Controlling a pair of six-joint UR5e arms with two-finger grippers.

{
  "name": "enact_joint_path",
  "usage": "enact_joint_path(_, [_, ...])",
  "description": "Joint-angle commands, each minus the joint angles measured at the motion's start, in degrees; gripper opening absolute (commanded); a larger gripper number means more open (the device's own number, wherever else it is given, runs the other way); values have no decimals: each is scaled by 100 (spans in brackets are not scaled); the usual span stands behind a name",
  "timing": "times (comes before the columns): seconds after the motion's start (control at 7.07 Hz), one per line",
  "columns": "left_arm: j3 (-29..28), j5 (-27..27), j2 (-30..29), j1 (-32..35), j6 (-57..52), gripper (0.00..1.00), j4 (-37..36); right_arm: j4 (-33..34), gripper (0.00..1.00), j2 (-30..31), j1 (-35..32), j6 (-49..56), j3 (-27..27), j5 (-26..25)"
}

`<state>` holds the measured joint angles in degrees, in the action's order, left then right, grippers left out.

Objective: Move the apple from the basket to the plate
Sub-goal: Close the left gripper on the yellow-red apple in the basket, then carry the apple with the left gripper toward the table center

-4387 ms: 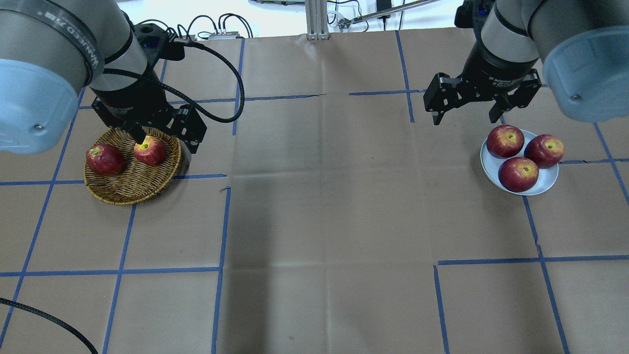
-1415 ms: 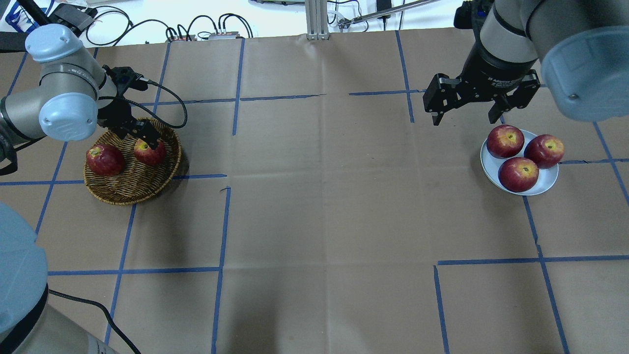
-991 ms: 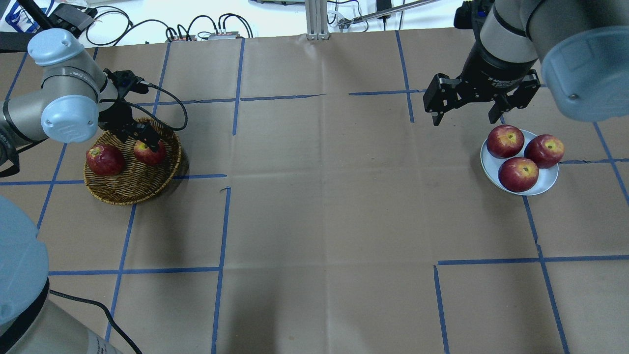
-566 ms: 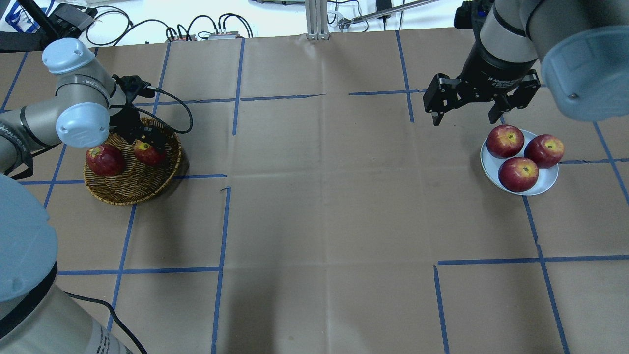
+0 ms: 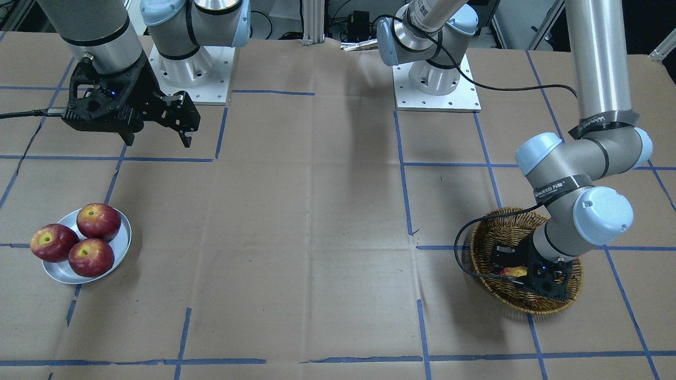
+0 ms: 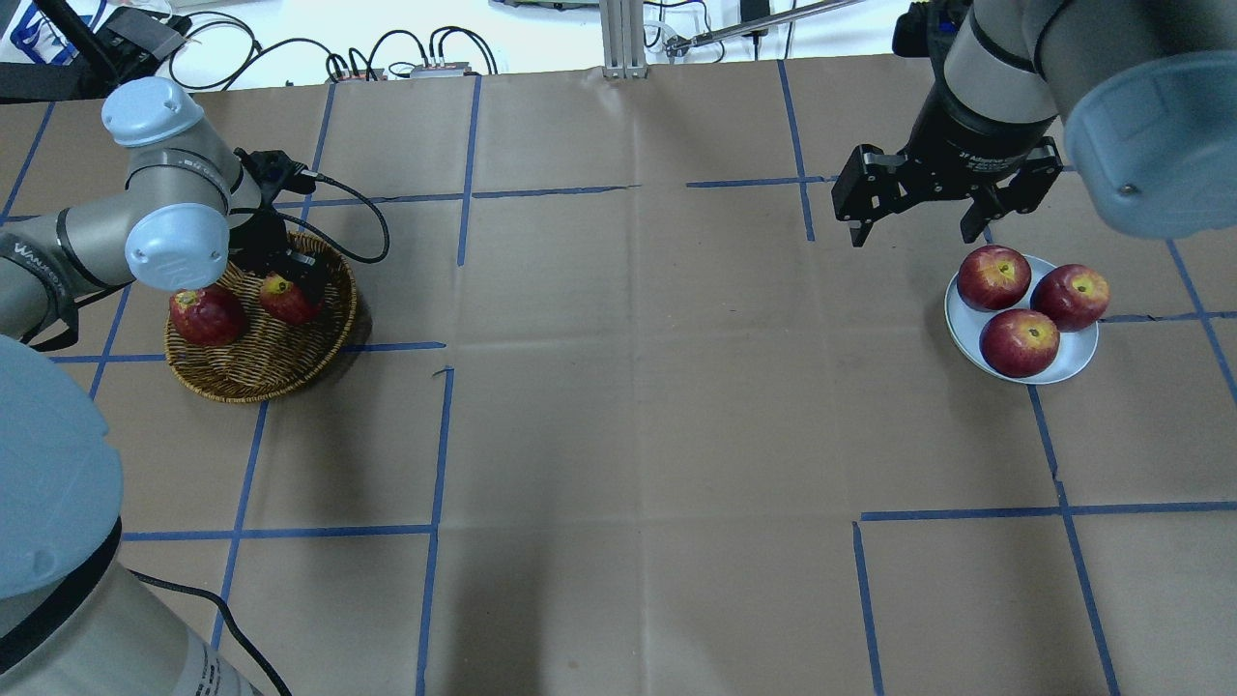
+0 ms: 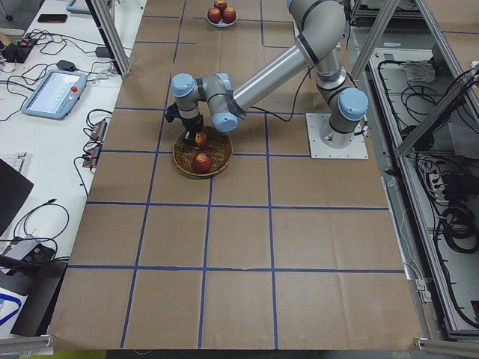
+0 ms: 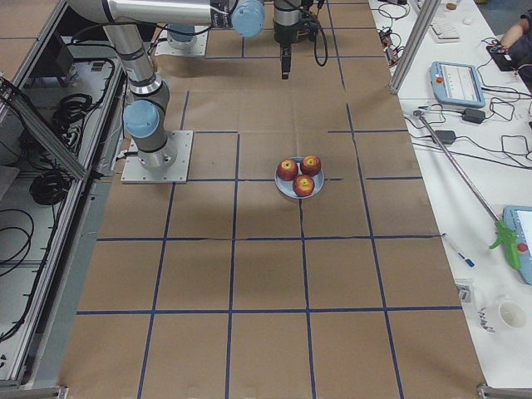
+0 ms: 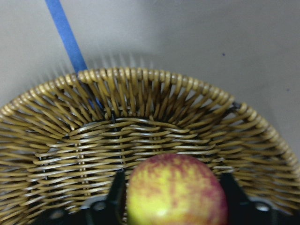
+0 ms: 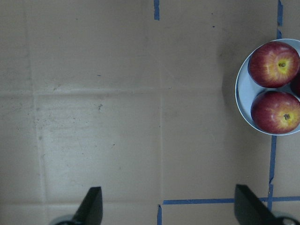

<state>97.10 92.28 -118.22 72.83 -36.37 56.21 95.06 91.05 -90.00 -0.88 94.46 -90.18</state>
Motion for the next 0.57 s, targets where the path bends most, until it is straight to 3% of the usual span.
enact_joint_path(0.0, [-199, 0, 551, 160, 277, 30, 746, 4, 100, 0, 0, 0, 2, 0])
enact_joint_path(0.42, [-217, -61, 898, 1922, 2311, 30, 936, 4, 100, 0, 0, 0, -7, 0])
